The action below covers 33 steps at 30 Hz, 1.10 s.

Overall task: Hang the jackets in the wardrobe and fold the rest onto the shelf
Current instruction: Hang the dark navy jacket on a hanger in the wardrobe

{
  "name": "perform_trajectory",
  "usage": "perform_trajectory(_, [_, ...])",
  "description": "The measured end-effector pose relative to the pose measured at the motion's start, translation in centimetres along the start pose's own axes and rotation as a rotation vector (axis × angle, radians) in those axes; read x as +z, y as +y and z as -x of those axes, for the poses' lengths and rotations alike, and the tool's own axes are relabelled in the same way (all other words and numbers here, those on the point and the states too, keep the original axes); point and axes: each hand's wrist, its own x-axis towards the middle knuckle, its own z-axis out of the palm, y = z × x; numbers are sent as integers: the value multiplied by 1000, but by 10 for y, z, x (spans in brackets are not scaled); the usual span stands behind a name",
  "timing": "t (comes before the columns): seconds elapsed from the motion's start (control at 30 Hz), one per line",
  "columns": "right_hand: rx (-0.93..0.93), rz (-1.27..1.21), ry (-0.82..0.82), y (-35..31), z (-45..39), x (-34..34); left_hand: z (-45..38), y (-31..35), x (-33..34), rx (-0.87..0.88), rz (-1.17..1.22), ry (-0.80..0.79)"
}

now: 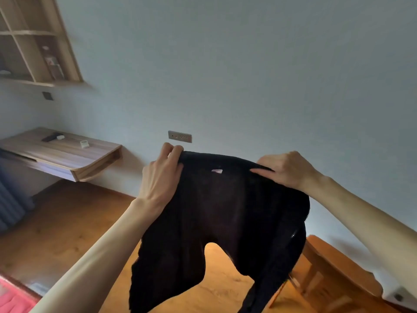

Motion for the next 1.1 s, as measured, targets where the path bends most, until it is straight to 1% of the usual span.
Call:
perform_trajectory(0.07, [187,-9,68,-7,7,-12,-4,-3,1,65,53,-28])
perform_trajectory(0.13, [313,11,98,-13,15,-24,-5,-7,7,161,151,-70])
perform_trajectory(0.2, [404,63,137,-21,25,-34,-4,-7,16,276,214,-111])
perform_trajectory(0.3, [547,130,256,-38,43,-47,4,10,35,403,257,-96])
perform_trajectory(0.33, [588,144,275,-45,50,-52,7,20,40,442,273,-85])
perform_trajectory(0.4, [635,180,260,-55,63,-64,11,37,49,499,290,-77])
perform_trajectory(0.5, [717,257,215,-64,85,-85,12,67,55,482,270,-68])
perform_trajectory(0.6, [766,359,240,-79,109,-115,14,107,58,445,286,-91])
perform_trajectory(0.67, [765,440,212,-92,127,-137,18,135,59,422,345,-125])
perform_trajectory(0.73, [772,506,149,-102,147,-158,27,163,59,416,421,-145])
perform_trajectory(0.8, [806,549,124,-114,167,-179,39,193,57,445,500,-138])
perform_trajectory(0.93, [977,519,150,-147,209,-220,71,250,47,481,598,-136])
perform_trajectory(0.97, [1015,522,168,-158,222,-233,81,263,43,510,632,-142])
perform_trajectory(1.1, [1144,543,231,-203,273,-292,123,307,22,721,794,-229])
